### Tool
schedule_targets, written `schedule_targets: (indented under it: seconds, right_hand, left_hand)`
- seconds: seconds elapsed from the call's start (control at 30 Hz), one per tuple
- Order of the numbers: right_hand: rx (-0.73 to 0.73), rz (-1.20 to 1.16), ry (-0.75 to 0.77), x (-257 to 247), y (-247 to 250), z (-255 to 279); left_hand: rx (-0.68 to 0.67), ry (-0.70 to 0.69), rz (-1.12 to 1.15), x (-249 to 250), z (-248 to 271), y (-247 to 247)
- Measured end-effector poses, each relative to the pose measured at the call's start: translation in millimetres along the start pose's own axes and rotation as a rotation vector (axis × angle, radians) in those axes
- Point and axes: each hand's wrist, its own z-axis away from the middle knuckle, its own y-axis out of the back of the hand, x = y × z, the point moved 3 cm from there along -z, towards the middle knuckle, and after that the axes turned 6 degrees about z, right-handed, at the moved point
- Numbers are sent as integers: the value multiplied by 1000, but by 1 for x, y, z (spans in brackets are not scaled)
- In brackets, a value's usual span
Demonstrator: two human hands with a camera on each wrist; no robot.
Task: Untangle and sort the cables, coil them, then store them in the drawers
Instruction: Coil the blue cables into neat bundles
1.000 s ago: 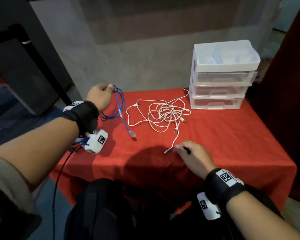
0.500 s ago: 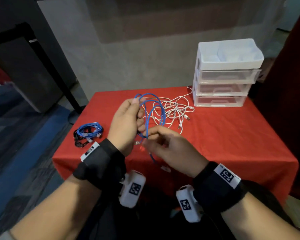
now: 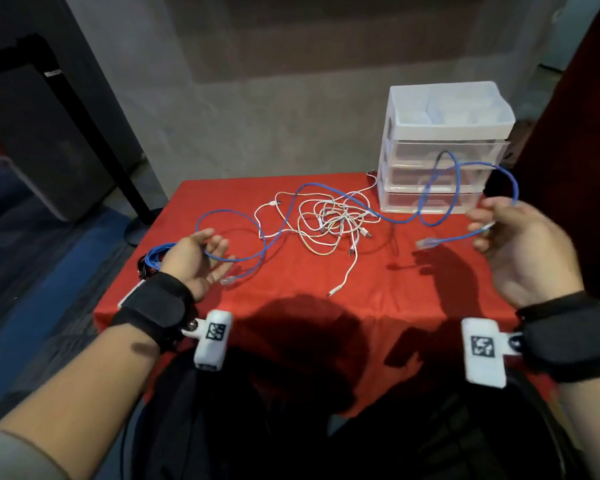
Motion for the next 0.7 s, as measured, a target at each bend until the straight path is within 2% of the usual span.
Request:
schedule_targets:
  seconds: [0.07, 0.17, 0.33, 0.53, 0.63, 0.7]
  right_hand:
    - [13, 12, -26, -1, 9, -9]
    - [-115, 235, -35, 11, -4, -2]
    - [-287, 452, -10, 40, -34, 19]
    - [-514, 674, -43, 68, -50, 32]
    - [-476, 827, 77, 74, -51, 27]
    - [-405, 820, 157, 66, -56, 25]
  left_hand:
    - [38, 53, 13, -4, -12, 10]
    - [2, 37, -36, -13, -13, 1]
    - [-158, -89, -144, -20, 18, -37]
    - [-346, -349, -326, -5, 71, -66]
    - [-436, -456, -392, 4, 91, -73]
    - [-480, -517, -446, 9, 103, -79]
